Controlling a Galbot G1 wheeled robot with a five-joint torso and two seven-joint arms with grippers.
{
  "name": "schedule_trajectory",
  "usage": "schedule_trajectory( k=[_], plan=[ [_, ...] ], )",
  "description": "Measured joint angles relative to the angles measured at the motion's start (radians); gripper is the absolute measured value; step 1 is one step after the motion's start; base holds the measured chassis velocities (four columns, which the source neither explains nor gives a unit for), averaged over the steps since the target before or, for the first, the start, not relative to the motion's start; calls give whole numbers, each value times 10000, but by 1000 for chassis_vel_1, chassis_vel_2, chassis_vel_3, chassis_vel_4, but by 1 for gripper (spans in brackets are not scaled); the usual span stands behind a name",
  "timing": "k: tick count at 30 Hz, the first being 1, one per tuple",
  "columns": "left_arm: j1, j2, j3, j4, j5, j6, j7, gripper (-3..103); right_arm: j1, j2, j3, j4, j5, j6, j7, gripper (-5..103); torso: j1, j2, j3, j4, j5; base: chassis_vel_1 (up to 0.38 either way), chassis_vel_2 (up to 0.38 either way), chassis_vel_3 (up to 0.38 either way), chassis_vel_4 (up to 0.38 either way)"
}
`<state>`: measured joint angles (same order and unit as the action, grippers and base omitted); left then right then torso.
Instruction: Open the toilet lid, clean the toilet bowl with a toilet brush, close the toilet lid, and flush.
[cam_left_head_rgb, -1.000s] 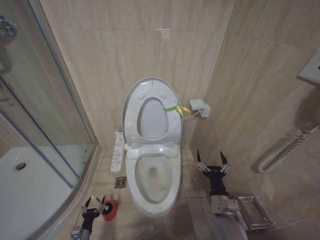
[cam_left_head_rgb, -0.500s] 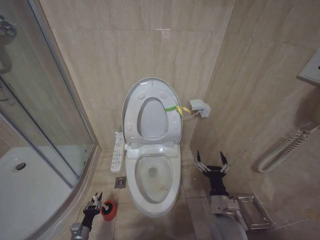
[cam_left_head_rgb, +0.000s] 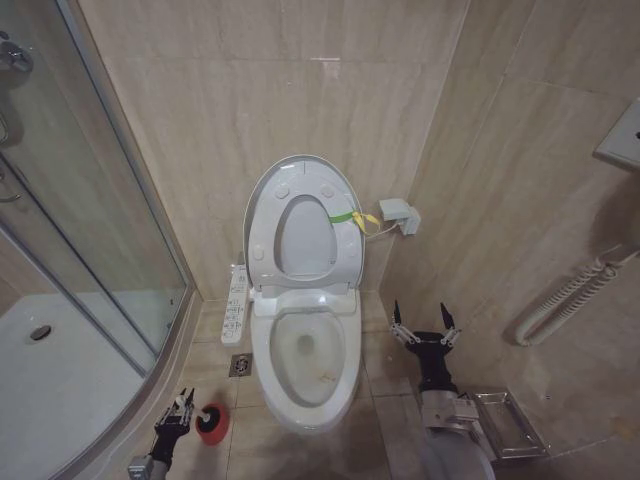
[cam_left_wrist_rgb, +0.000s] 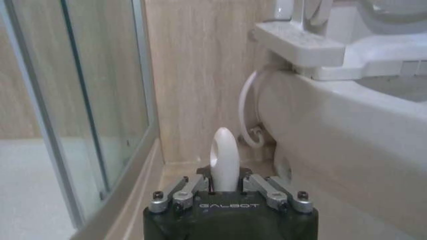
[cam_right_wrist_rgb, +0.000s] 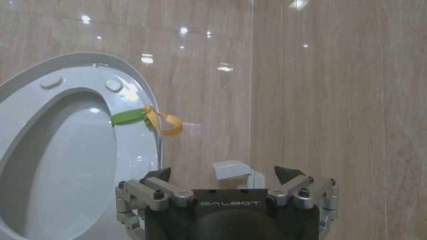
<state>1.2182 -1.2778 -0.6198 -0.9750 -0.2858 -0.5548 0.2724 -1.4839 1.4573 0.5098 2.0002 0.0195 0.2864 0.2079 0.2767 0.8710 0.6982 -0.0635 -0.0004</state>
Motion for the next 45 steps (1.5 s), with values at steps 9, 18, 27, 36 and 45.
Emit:
schedule_trajectory(
  k=[9, 18, 27, 36, 45],
  plan=[
    [684, -19, -87, -1627, 41, -230, -474, 23, 0, 0, 0, 0, 0, 0, 0, 100, 0, 0, 0, 1, 0, 0, 0, 0, 0],
    [1948, 16, -77, -4548, -97, 165, -1028, 23, -1, 0, 0, 0, 0, 0, -1, 100, 0, 0, 0, -1, 1, 0, 0, 0, 0],
    [4213, 290, -364, -7915, -408, 482, -1501, 23, -1, 0, 0, 0, 0, 0, -1, 100, 0, 0, -1, 0, 2, 0, 0, 0, 0],
    [5984, 279, -608, -10595, -241, 376, -1646, 23, 0, 0, -1, 0, 0, 0, -2, 100, -1, 1, -1, 1, 3, 0, 0, 0, 0],
    [6895, 231, -332, -13127, 81, 609, -1633, 23, 0, 0, 0, 0, 0, 0, 0, 100, -1, 1, -1, 1, 3, 0, 0, 0, 0]
  ],
)
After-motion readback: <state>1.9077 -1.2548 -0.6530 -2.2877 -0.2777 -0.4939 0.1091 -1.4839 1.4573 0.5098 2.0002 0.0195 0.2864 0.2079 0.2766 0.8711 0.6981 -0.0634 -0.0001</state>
